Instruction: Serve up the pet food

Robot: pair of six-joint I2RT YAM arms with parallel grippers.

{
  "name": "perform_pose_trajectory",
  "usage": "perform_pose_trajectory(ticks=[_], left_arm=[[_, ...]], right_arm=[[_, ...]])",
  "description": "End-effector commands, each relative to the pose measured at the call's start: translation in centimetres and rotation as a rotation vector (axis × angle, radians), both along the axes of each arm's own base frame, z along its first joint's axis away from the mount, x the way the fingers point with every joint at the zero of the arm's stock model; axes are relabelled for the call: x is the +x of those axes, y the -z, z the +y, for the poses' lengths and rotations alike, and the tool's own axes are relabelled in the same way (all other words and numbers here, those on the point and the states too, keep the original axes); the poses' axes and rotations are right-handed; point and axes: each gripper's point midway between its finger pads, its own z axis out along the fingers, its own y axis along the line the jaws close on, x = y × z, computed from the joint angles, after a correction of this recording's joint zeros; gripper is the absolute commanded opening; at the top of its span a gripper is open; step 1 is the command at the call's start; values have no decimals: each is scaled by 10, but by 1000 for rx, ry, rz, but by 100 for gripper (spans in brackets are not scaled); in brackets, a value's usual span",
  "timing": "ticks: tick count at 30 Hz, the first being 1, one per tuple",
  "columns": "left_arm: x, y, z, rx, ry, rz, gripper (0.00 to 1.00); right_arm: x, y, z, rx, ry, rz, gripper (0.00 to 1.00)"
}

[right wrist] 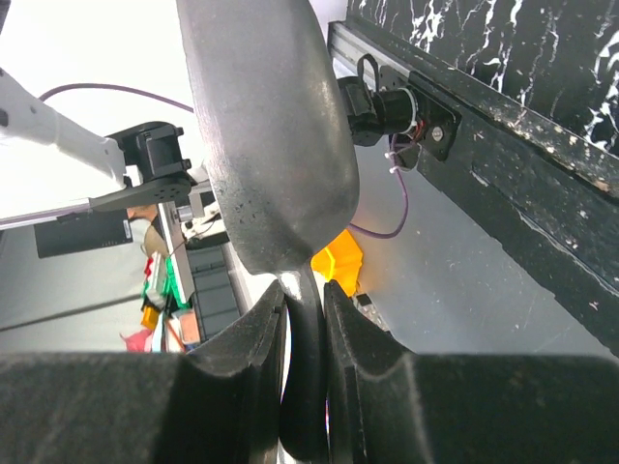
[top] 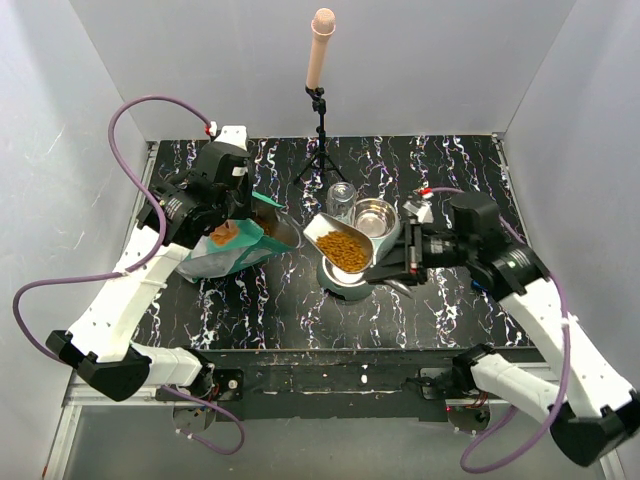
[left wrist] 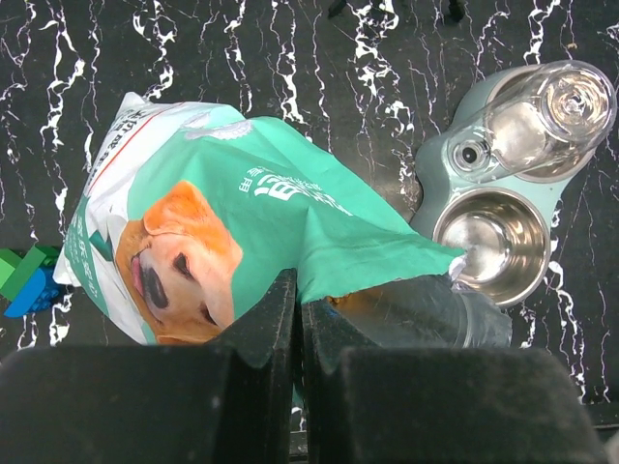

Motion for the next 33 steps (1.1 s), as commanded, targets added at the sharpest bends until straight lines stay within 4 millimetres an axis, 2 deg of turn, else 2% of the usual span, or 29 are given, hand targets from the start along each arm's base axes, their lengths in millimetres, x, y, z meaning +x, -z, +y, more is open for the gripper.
perform_pose_trajectory(ticks=[1, 4, 7, 11, 18, 24, 33], left_arm=[[-4, -34, 18, -50, -88, -102, 0], [-4, -38, 14, -72, -72, -108, 0], [-5, -43, 9, -100, -47, -114, 0], [-7, -48, 4, -131, -32, -118, 0], [-12, -55, -3, -195, -16, -121, 0], [-17, -58, -5, -245, -14, -127, 0], [-24, -59, -12, -300, 26, -132, 0]], right_arm=[[-23, 8, -29, -10, 30, -5, 1], [-24, 32, -43, -47, 76, 33, 1], [-16, 55, -52, -65, 117, 64, 1], [2, 89, -61, -137, 160, 130, 1], [28, 131, -66, -266, 144, 237, 1], [41, 145, -69, -369, 105, 353, 1], [56, 152, -78, -528, 96, 499, 1]])
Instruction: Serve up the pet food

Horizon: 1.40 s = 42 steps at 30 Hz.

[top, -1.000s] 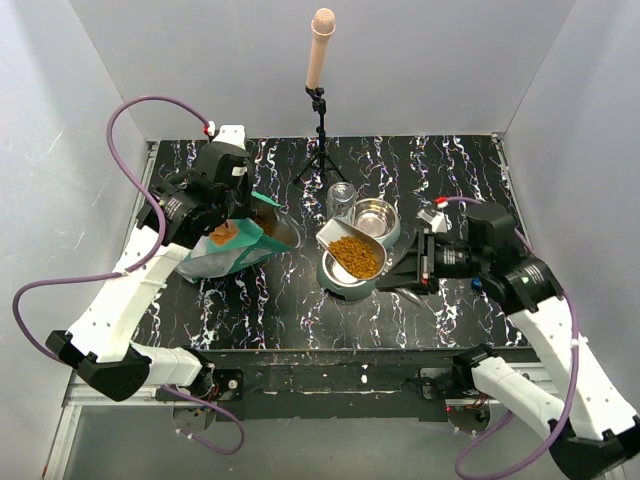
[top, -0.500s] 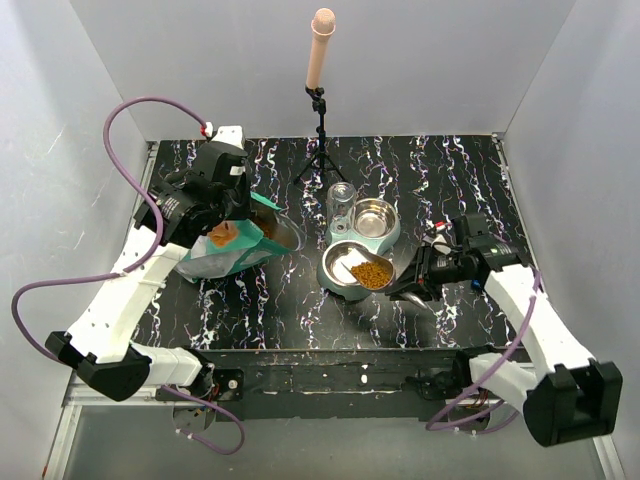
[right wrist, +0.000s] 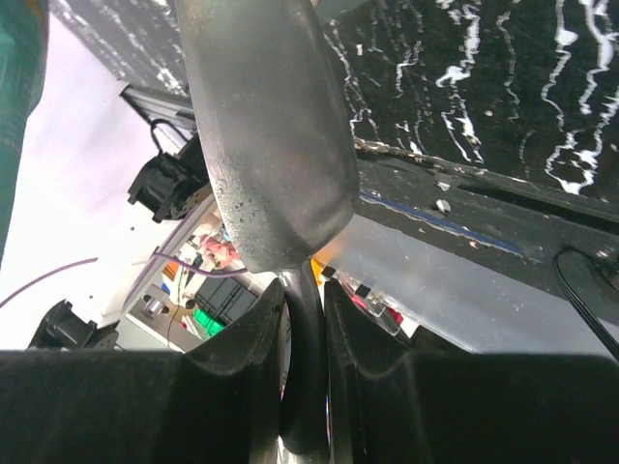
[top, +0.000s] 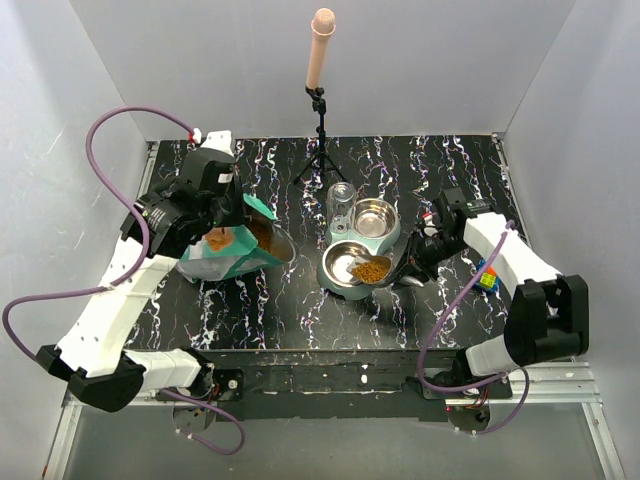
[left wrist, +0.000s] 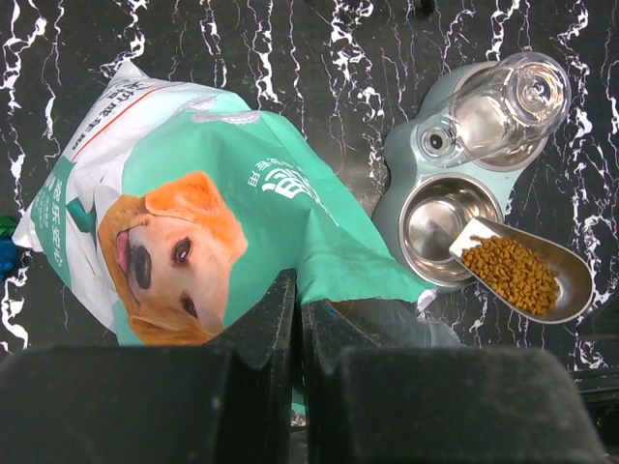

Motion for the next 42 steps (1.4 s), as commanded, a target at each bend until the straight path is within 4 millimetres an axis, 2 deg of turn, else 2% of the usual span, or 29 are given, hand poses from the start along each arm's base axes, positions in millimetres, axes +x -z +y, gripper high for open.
perform_pose_trajectory(ticks=[1, 6, 14, 22, 27, 32, 35, 38, 42], left_arm=[[-5, -56, -12, -179, 44, -168, 0], [-8, -62, -13, -201, 60, -194, 0], [-7, -58, -36, -255, 160, -184, 0], [-5, -58, -47, -251, 230, -204, 0], [-4, -57, -52, -256, 248, -200, 0], [-4, -55, -52, -251, 251, -194, 0], [-3, -55, -52, -242, 250, -191, 0], [-3, -54, -53, -234, 261, -190, 0], [-5, -55, -56, -251, 274, -183, 0]], right_arm=[[-2, -8, -11, -104, -20, 77, 1], [-2, -9, -9, -198, -76, 135, 1], [7, -14, -12, -319, -92, 185, 1], [11, -21, -8, -432, -134, 211, 1], [0, -27, -7, -468, -176, 220, 1], [-3, -37, -6, -457, -165, 174, 1], [-15, -37, -9, -458, -174, 185, 1], [-15, -40, -14, -475, -174, 143, 1], [-25, -37, -18, -468, -197, 164, 1]])
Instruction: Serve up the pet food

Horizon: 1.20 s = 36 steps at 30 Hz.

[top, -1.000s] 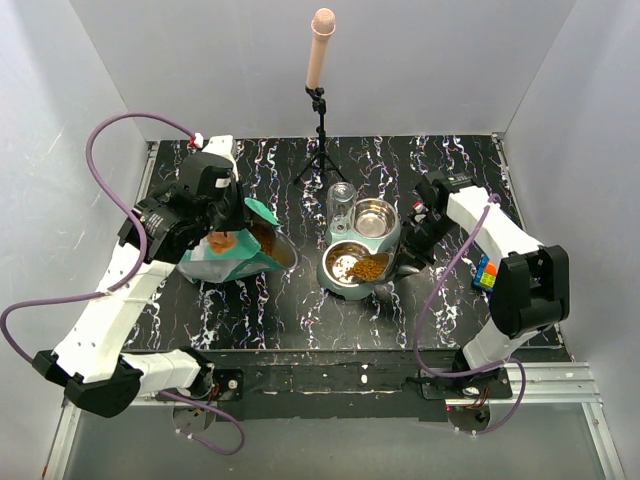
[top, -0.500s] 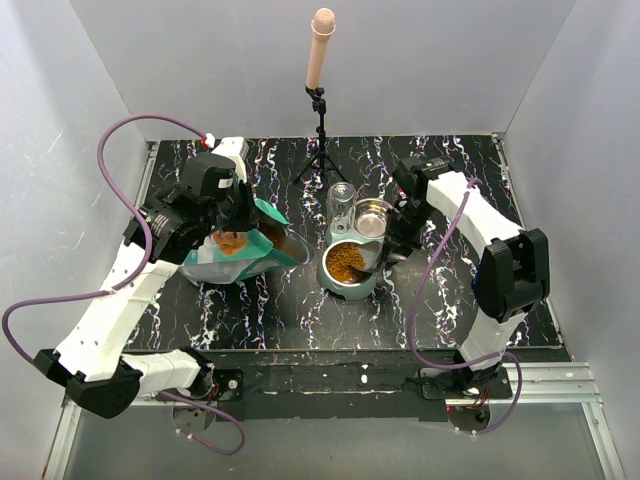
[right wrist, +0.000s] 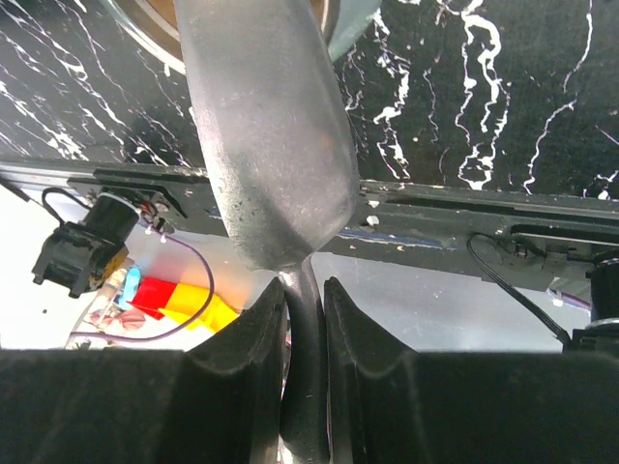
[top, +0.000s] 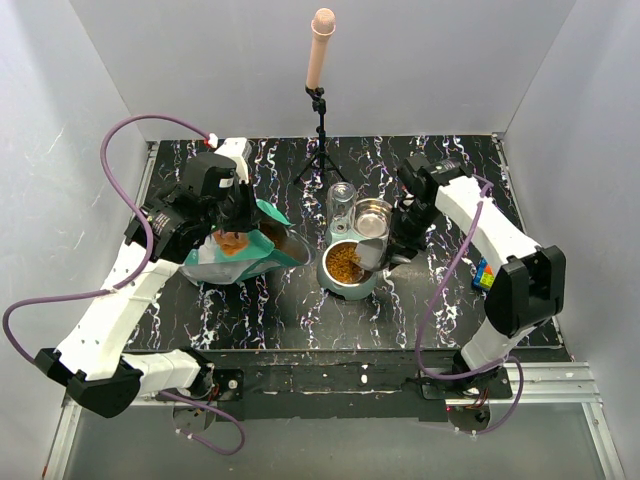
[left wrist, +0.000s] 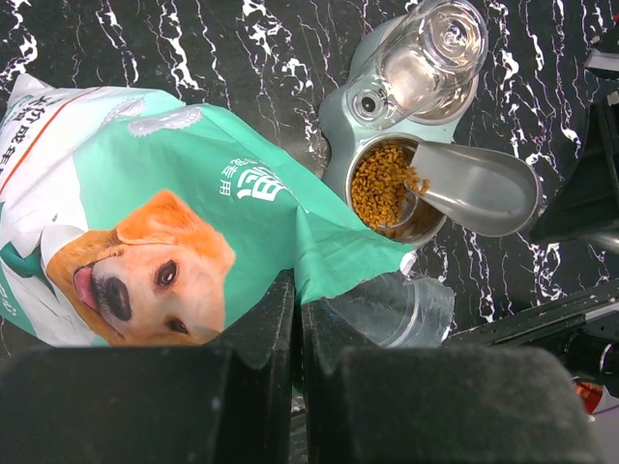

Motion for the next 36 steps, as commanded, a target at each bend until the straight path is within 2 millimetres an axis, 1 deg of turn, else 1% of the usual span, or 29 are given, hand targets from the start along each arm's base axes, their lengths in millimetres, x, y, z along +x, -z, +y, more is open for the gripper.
perform_pose_trajectory(ticks=[1, 3, 5, 6, 7, 9, 10, 13, 14, 16, 18, 21, 23, 24, 27, 28, 29, 32, 34, 36], left_arm=[[7, -64, -26, -189, 75, -180, 0], [6, -62, -27, -188, 77, -168, 0], [6, -62, -25, -190, 67, -167, 0], [5, -62, -24, -192, 61, -167, 0], [6, -61, -23, -191, 52, -166, 0], [6, -60, -22, -187, 49, -163, 0], [5, -61, -21, -187, 49, -163, 0], [4, -56, -21, -171, 60, -156, 0], [3, -54, -23, -165, 72, -153, 0], [1, -51, -26, -157, 102, -146, 0], [1, -48, -28, -146, 122, -132, 0], [-4, -41, -37, -150, 173, -89, 0], [-6, -36, -41, -152, 193, -58, 0], [-8, -33, -43, -154, 205, -42, 0], [-14, -26, -51, -165, 249, 8, 0], [-16, -25, -54, -169, 267, 23, 0], [-19, -23, -57, -172, 287, 40, 0], [-26, -17, -60, -164, 329, 80, 0], [-30, -13, -58, -147, 344, 98, 0], [-31, -9, -57, -133, 350, 121, 0]], right_arm=[[-65, -19, -32, -113, -17, 207, 1], [-69, -20, -34, -118, -6, 200, 1], [-77, -9, -38, -131, -15, 230, 1], [-77, -6, -37, -126, -16, 231, 1], [-73, -7, -37, -128, -18, 205, 1], [-64, -15, -38, -133, -9, 128, 1], [-62, -18, -39, -136, -10, 109, 1], [-62, -16, -43, -139, -19, 73, 1], [-60, -21, -40, -109, -12, 25, 1], [-51, -36, -33, -35, -6, -101, 1], [-50, -49, -29, 28, -16, -189, 1], [-59, -68, -24, 130, -49, -293, 1], [-68, -82, -19, 200, -79, -368, 1], [-75, -91, -14, 242, -106, -412, 1], [-101, -121, 18, 408, -217, -496, 1], [-108, -128, 29, 445, -243, -501, 1], [-111, -132, 38, 460, -256, -511, 1], [-110, -141, 60, 439, -270, -529, 1], [-104, -156, 72, 421, -286, -571, 1], [-100, -159, 82, 372, -319, -583, 1]])
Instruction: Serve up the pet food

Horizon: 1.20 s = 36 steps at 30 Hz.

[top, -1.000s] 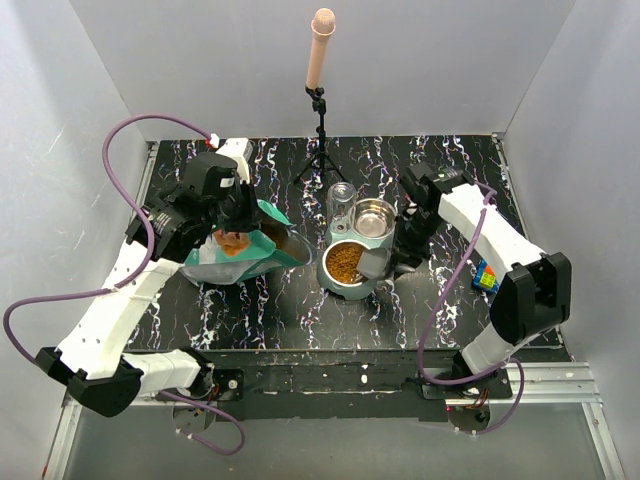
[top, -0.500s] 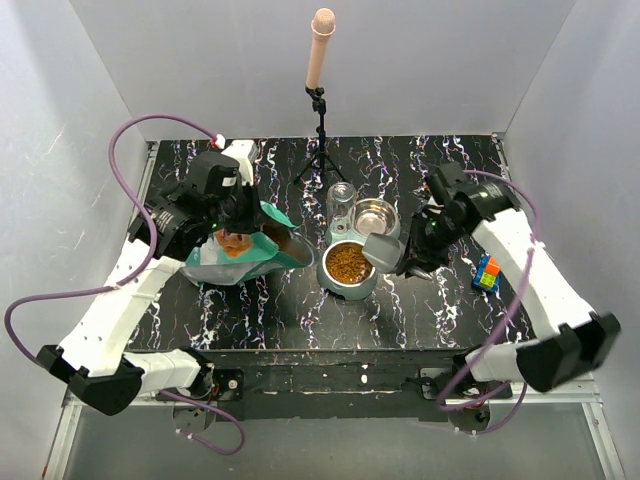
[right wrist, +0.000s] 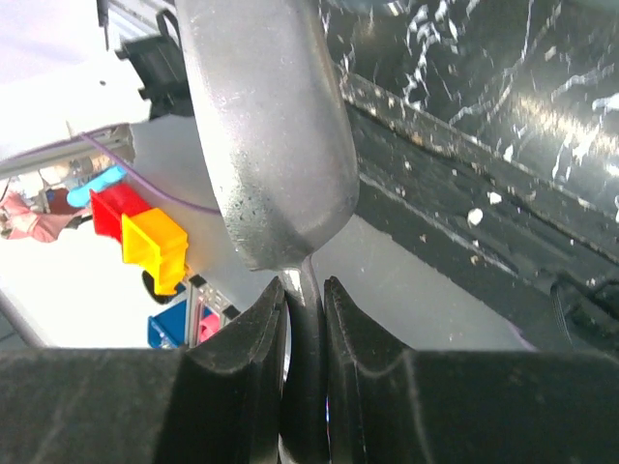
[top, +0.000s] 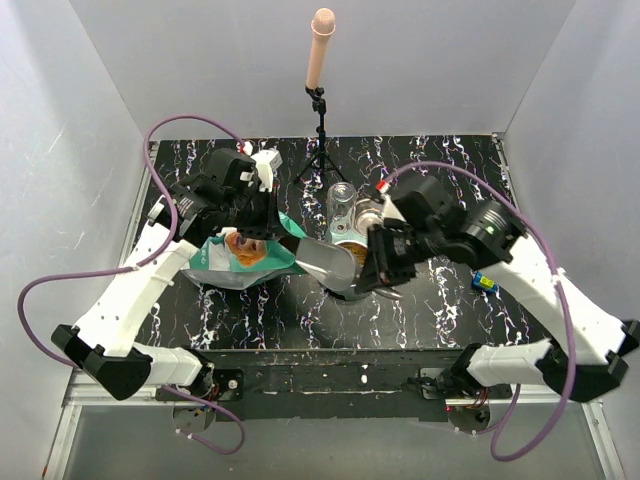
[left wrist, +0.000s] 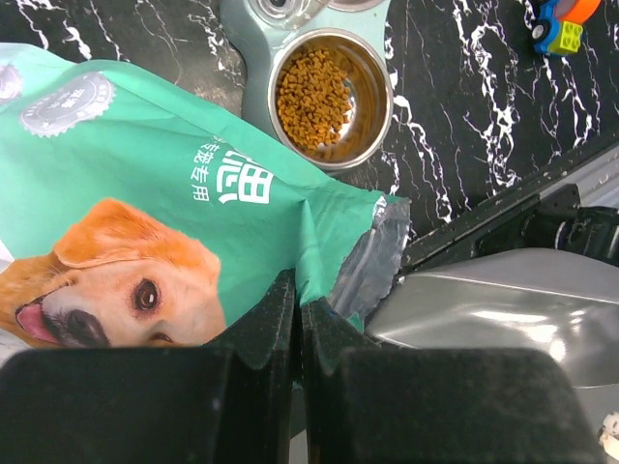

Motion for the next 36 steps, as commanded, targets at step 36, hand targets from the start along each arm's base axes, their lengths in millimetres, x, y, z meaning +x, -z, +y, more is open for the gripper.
perform_pose_trajectory(ticks=[36], left_arm=[[-1, -62, -20, -229, -39, -75, 0]], right_arm=[[54, 18, 53, -355, -181, -495, 1]])
